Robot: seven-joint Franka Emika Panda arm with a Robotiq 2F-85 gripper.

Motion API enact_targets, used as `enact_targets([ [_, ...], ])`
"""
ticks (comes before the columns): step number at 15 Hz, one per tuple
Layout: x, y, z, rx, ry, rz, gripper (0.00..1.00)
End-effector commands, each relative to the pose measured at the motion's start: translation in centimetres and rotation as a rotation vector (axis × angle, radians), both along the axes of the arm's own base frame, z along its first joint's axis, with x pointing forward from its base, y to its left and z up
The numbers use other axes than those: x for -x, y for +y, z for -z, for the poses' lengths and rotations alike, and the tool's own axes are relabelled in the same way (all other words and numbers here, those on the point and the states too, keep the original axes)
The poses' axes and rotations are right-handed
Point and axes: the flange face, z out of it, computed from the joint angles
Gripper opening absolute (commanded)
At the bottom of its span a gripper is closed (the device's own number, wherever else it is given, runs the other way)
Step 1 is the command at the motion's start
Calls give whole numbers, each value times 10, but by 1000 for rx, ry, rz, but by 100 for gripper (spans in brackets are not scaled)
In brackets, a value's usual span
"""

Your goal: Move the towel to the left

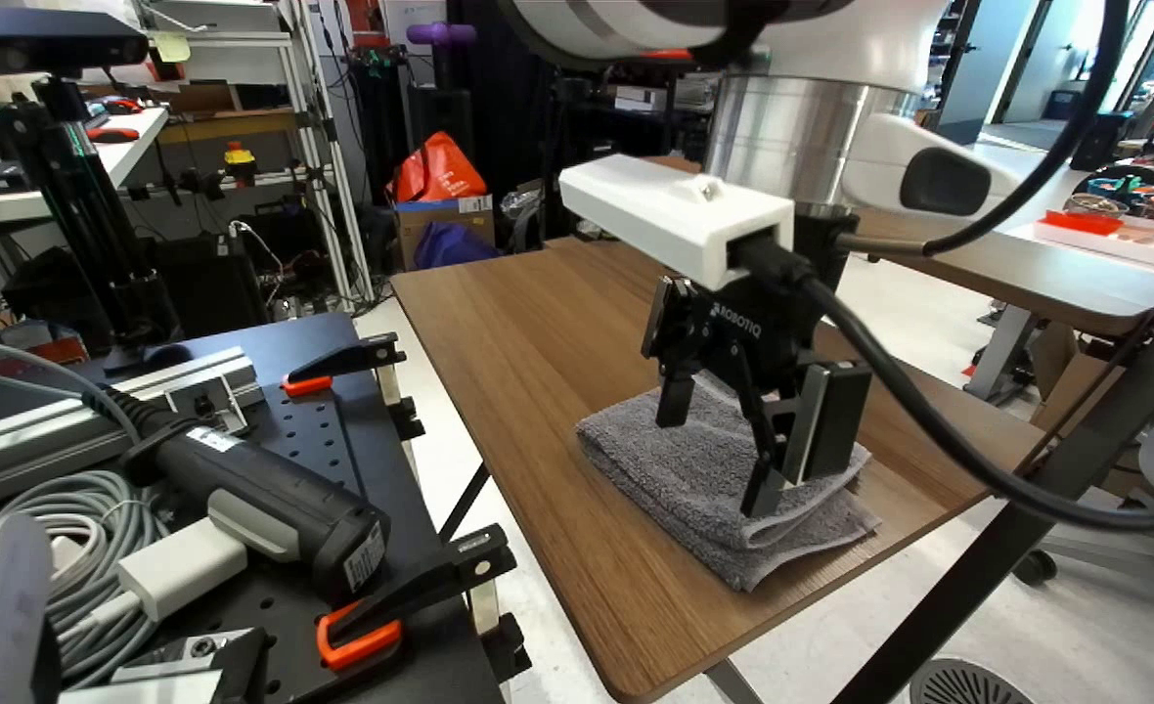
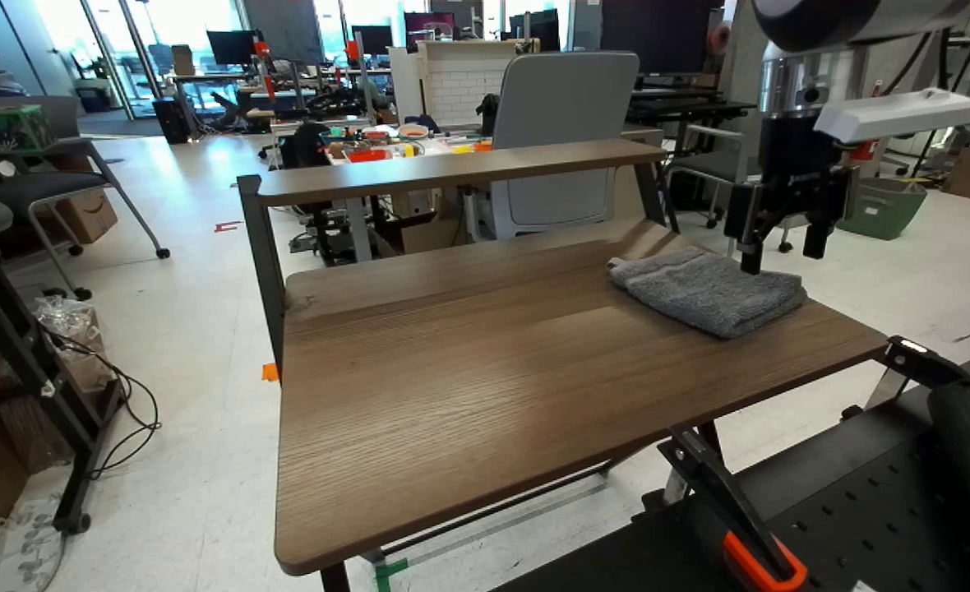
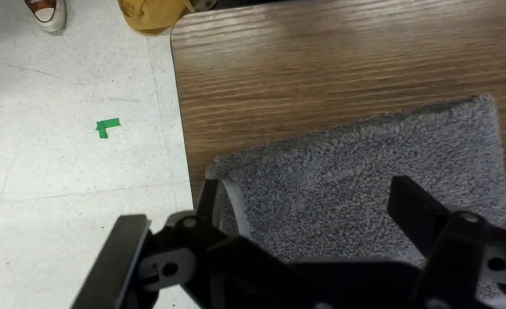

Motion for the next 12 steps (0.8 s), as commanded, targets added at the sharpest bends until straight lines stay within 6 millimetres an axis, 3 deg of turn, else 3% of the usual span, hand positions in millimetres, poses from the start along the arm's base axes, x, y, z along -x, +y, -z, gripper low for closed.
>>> enact_targets([
  [1,-18,7,19,-11,-56,49,100],
  [9,-50,43,53,0,-127,105,100],
  [12,-62,68,58,1,-133,89,100],
])
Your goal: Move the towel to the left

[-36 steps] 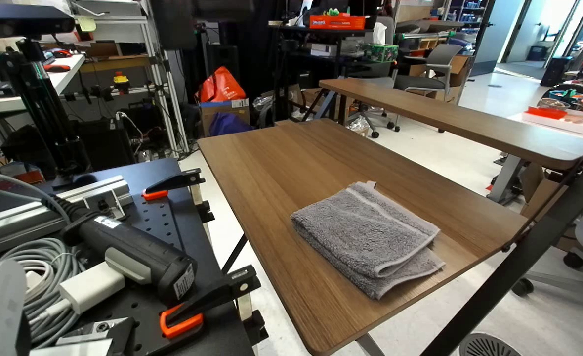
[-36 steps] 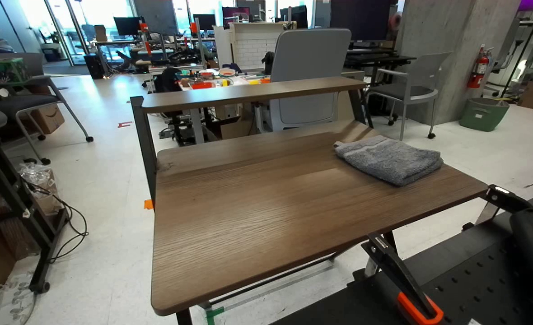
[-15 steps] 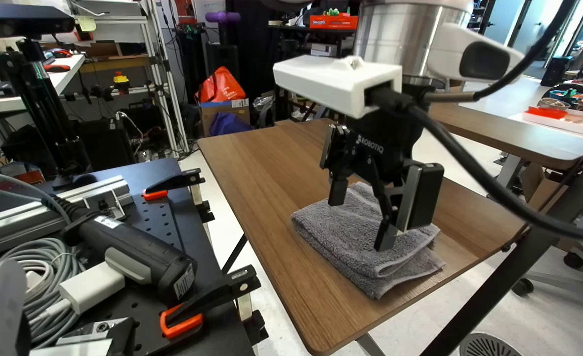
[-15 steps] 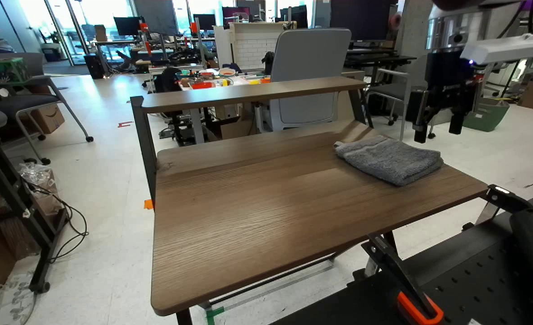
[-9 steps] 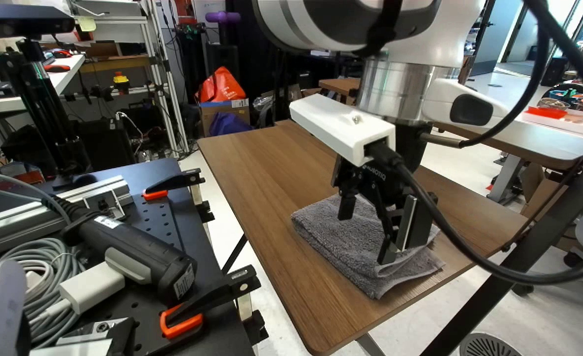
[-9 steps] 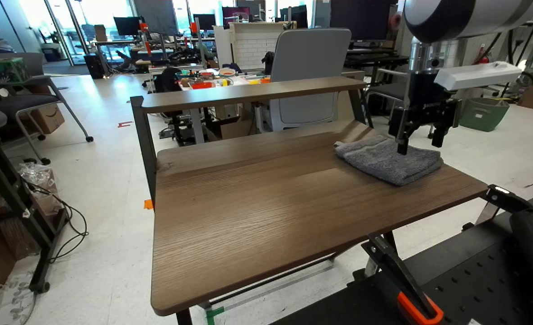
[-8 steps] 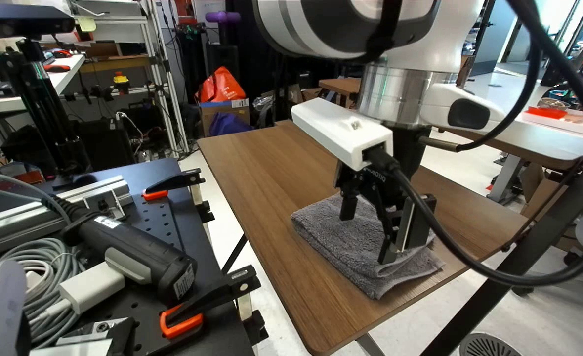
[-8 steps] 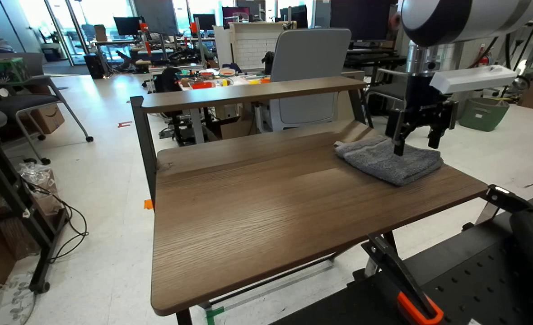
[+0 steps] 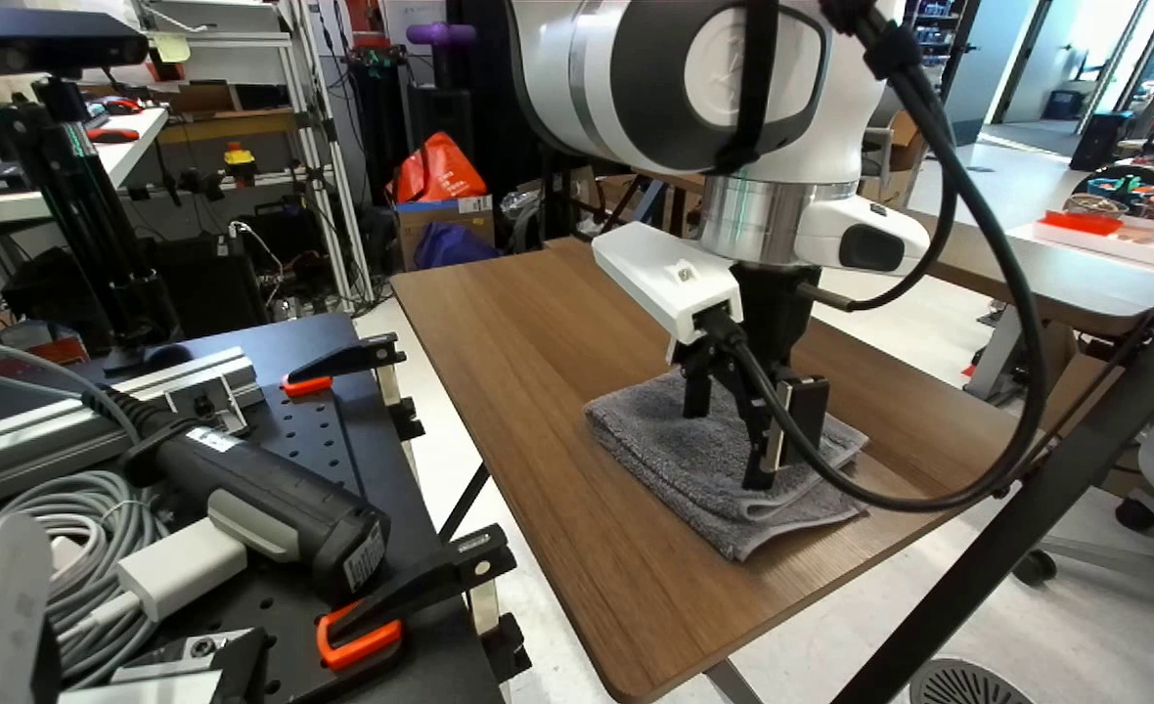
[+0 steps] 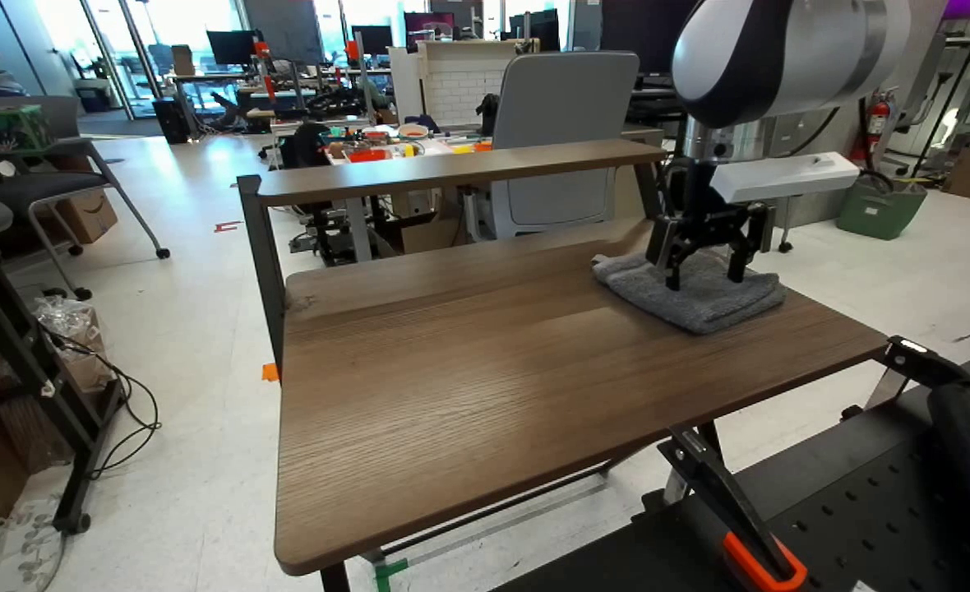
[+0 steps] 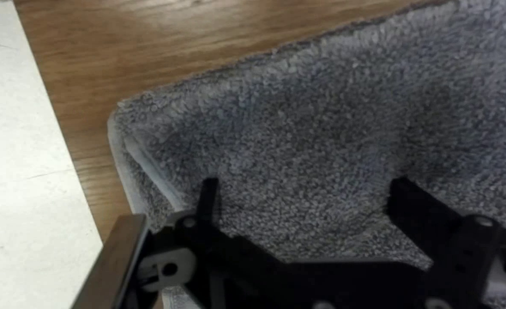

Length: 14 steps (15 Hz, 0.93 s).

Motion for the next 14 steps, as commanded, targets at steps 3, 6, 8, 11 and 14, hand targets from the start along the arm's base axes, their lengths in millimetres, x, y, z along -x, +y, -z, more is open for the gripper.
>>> enact_targets([
  [3,-27,52,10,-2,-34,-24,100],
  [6,-38,89,8,-2,-47,-59,100],
  [8,-45,113,10,-4,-50,-80,100],
  [11,-53,147,12,-22,-53,-120,100],
  [14,-59,175,11,-35,-62,-155,100],
])
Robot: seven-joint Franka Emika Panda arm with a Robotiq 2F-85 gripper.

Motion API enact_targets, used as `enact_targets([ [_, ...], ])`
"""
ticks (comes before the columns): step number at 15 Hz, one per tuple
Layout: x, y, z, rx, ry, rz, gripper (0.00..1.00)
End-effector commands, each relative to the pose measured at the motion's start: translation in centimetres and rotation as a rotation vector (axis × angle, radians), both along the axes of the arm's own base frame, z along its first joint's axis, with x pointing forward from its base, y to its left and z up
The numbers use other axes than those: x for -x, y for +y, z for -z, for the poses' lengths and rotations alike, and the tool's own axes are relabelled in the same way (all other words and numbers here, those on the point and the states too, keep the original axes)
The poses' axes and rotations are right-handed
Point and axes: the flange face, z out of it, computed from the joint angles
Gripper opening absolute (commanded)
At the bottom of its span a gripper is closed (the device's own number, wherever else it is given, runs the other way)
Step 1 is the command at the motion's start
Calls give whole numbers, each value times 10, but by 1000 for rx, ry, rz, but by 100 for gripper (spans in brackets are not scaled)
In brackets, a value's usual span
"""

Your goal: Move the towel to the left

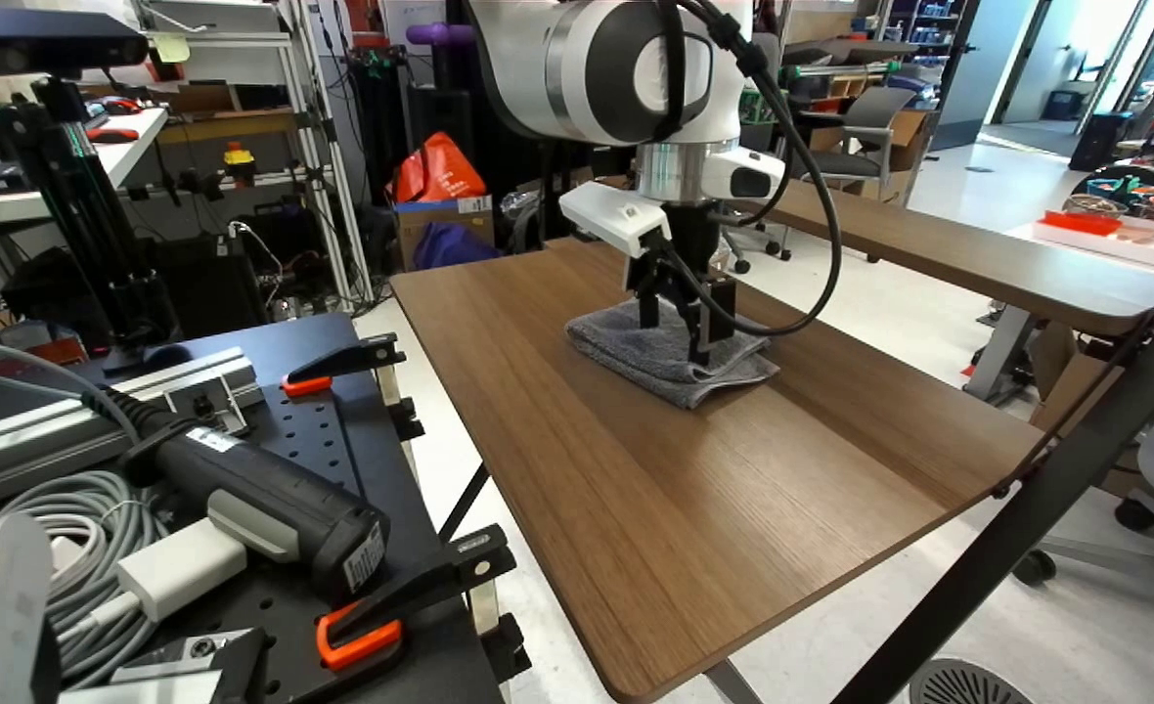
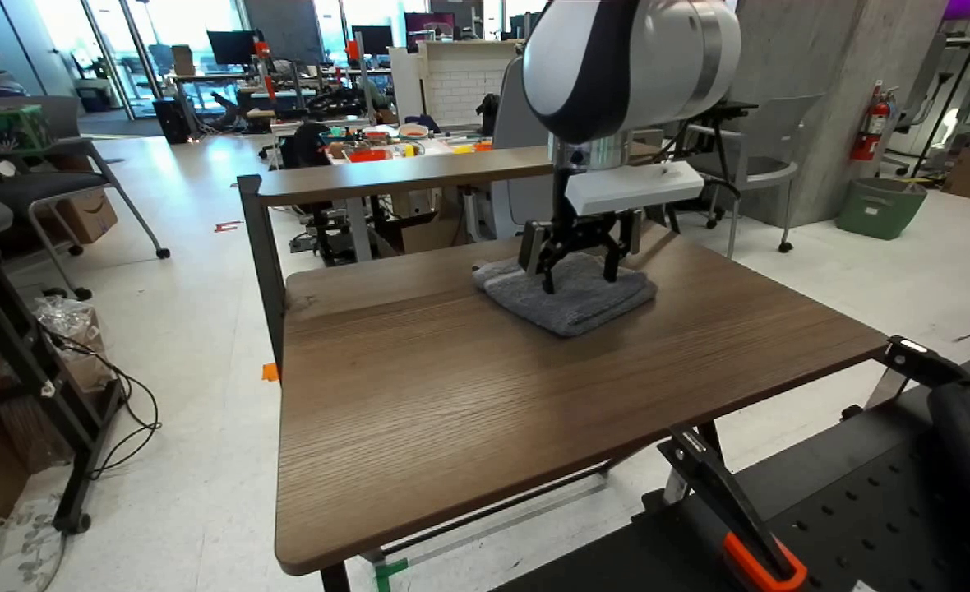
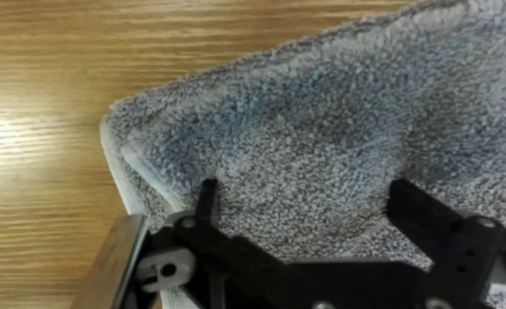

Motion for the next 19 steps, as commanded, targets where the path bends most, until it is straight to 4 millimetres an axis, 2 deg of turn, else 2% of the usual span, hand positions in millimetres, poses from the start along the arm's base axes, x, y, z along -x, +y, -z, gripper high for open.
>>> enact_targets([
  [1,-10,31,8,-21,11,-25,100],
  [4,-8,42,3,-35,15,-48,100],
  [8,1,41,-9,-22,26,-51,100],
  [11,14,39,-44,-8,9,-53,100],
  [14,41,33,-82,22,-21,-112,100],
  [15,12,37,-51,-9,-17,-76,100],
  [17,17,37,-65,-9,-28,-77,100],
  [19,17,37,-57,-8,-18,-77,100],
])
